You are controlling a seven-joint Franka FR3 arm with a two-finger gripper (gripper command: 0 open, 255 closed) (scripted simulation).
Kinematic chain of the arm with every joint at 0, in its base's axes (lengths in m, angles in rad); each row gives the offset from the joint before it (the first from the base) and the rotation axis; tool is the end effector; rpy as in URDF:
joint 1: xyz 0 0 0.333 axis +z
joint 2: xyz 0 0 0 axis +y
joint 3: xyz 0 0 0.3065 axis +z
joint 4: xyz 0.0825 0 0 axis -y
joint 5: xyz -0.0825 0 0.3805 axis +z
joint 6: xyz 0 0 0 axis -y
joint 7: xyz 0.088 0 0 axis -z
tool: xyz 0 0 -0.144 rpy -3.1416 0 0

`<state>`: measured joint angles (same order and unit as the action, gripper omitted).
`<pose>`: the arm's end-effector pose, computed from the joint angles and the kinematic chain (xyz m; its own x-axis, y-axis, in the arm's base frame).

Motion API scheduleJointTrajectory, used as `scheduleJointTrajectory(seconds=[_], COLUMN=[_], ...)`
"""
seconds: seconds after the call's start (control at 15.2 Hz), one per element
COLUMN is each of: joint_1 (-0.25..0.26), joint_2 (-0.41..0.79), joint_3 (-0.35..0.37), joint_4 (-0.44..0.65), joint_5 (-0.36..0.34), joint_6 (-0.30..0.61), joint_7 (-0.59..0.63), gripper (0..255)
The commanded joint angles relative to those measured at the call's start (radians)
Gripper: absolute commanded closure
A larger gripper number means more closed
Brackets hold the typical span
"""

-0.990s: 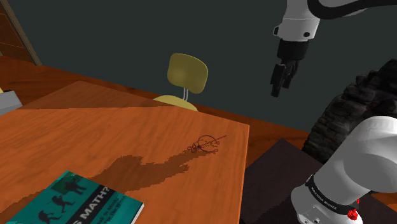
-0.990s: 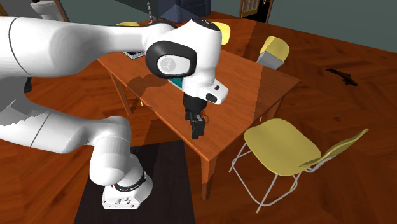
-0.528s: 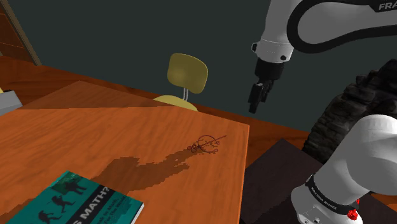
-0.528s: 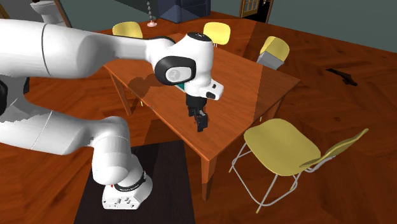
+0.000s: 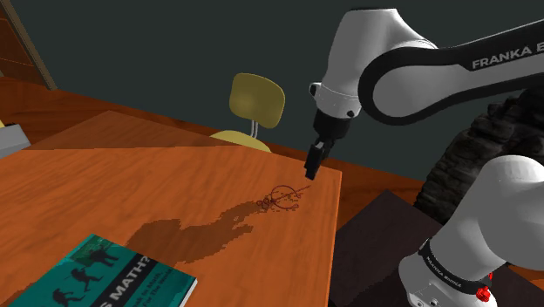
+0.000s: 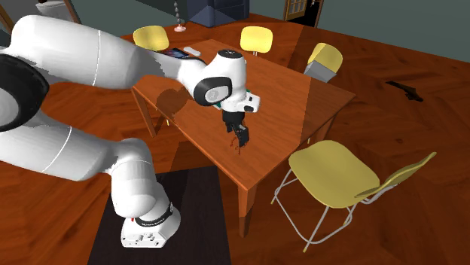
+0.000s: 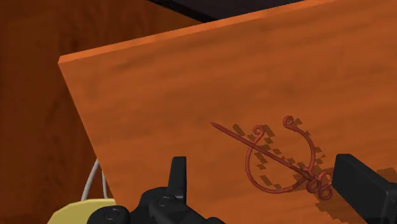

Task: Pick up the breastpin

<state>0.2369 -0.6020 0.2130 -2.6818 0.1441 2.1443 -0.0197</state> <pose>0.3278 0.1610 0.3761 0.9338 0.3530 0.0580 0.3538 -0.9353 -0.0041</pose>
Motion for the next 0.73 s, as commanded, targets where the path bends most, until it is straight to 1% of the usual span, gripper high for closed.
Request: scheduleJointTrajectory(seconds=[0.0, 0.2, 0.4, 0.46, 0.66], joint_1=[0.020, 0.042, 0.054, 0.055, 0.049], joint_2=[0.054, 0.141, 0.236, 0.263, 0.297], joint_3=[0.032, 0.084, 0.140, 0.156, 0.165], joint_4=[-0.005, 0.004, 0.024, 0.032, 0.014], joint_5=[0.010, 0.012, -0.006, -0.016, -0.025], joint_6=[0.089, 0.208, 0.323, 0.353, 0.403], joint_7=[0.007, 0.026, 0.055, 0.066, 0.075], gripper=[0, 0, 0, 0, 0])
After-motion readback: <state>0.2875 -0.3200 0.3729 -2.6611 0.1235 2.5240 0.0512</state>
